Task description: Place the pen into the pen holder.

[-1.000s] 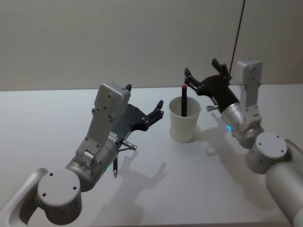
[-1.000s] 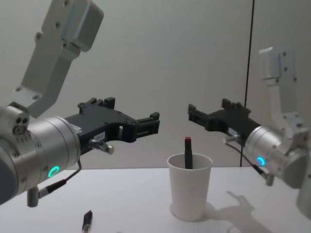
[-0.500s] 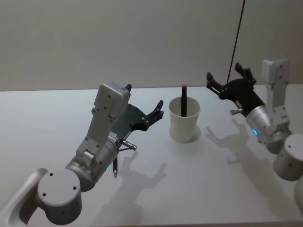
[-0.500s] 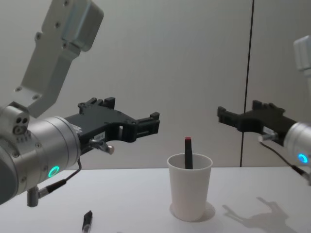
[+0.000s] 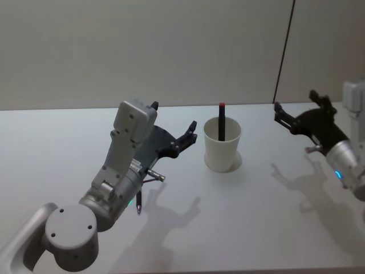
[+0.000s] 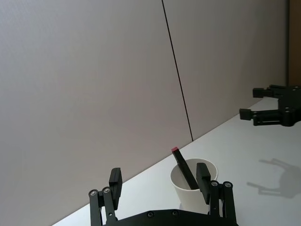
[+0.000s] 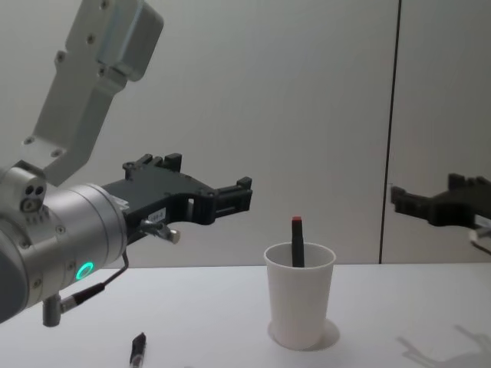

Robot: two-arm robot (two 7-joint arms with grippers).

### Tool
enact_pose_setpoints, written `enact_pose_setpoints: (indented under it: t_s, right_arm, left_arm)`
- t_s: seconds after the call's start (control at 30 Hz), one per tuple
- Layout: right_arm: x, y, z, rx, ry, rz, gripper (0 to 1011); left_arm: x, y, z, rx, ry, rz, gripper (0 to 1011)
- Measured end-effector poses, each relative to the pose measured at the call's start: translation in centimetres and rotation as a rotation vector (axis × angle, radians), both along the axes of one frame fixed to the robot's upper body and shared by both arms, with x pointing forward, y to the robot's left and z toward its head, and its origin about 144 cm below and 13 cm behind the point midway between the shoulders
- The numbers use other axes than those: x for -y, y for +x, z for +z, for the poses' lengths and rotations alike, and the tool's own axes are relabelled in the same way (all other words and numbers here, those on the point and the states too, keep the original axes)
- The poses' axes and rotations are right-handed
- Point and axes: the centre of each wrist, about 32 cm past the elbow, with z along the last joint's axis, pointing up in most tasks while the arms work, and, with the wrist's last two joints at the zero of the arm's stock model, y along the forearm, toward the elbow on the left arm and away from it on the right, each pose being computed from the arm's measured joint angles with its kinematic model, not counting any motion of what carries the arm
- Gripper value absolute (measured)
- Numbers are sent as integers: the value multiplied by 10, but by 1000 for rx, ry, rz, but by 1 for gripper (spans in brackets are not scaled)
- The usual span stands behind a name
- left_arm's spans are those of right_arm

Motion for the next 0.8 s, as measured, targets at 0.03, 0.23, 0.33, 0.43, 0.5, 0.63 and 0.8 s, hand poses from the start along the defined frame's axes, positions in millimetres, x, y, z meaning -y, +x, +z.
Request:
enact_pose_setpoints:
  t_s: [0.03, 0.23, 0.33, 0.43, 0.5, 0.63, 0.8]
  right_arm:
    - [2, -2, 1, 0, -4, -3, 1001]
    - [15, -16, 2, -30, -23, -18, 1001]
    - [20, -23, 2, -41, -32, -23, 1002]
    - [24, -28, 2, -48, -38, -25, 1001]
    - [28, -34, 3, -56, -46, -28, 1002]
    - [33, -39, 4, -63, -56, -29, 1001]
    - [37, -45, 4, -71, -65, -28, 1001]
  left_arm:
    - [0, 0, 0, 0, 0, 0, 1004]
    - [0, 0, 0, 0, 0, 0, 1004]
    - [0, 0, 0, 0, 0, 0, 1004]
    - [0, 0, 0, 0, 0, 0, 1004]
    - [0, 0, 0, 0, 0, 0, 1004]
    - [0, 0, 0, 0, 0, 0, 1004]
    - [0, 0, 0, 0, 0, 0, 1004]
